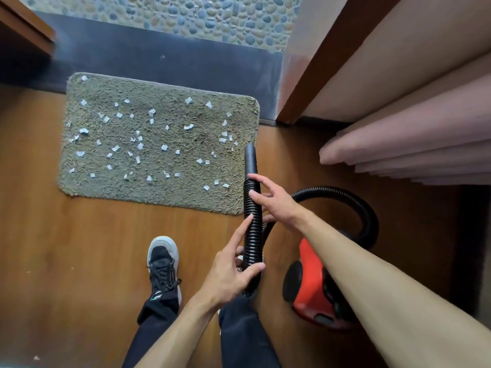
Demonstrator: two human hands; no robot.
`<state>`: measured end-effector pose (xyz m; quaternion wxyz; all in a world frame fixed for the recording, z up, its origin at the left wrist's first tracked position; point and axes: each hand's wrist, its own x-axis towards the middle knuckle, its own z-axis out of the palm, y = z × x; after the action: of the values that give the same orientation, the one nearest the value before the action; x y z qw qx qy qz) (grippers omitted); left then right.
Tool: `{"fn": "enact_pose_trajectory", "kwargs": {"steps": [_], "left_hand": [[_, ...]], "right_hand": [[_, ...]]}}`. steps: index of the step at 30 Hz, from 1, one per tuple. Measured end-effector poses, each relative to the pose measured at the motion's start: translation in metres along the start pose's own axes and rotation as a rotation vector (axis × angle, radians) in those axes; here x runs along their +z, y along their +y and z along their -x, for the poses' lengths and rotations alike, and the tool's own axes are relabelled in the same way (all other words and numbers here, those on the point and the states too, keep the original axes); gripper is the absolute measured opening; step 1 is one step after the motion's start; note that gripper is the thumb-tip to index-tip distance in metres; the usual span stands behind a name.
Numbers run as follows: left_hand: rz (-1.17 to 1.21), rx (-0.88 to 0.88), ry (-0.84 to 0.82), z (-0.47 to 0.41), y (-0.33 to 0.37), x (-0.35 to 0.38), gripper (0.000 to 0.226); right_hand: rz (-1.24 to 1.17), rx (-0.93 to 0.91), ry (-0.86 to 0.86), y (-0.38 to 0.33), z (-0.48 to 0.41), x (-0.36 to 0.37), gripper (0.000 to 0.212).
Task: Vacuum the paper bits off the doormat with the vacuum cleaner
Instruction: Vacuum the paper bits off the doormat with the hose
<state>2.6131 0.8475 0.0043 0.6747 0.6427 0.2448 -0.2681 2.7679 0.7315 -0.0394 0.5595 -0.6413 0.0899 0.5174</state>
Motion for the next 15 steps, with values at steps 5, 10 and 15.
{"fn": "enact_pose_trajectory", "kwargs": {"steps": [5,10,15], "left_hand": [[0.051,-0.030,0.020,-0.004,-0.010,-0.004,0.094],[0.100,-0.082,0.050,-0.011,-0.022,-0.011,0.091],[0.022,-0.076,0.018,-0.023,-0.026,-0.011,0.091]], "right_hand": [[0.060,0.018,-0.057,0.004,-0.017,0.011,0.042],[0.032,0.030,-0.009,0.011,-0.028,0.026,0.051],[-0.181,0.091,0.303,0.056,-0.018,0.029,0.048]]}}
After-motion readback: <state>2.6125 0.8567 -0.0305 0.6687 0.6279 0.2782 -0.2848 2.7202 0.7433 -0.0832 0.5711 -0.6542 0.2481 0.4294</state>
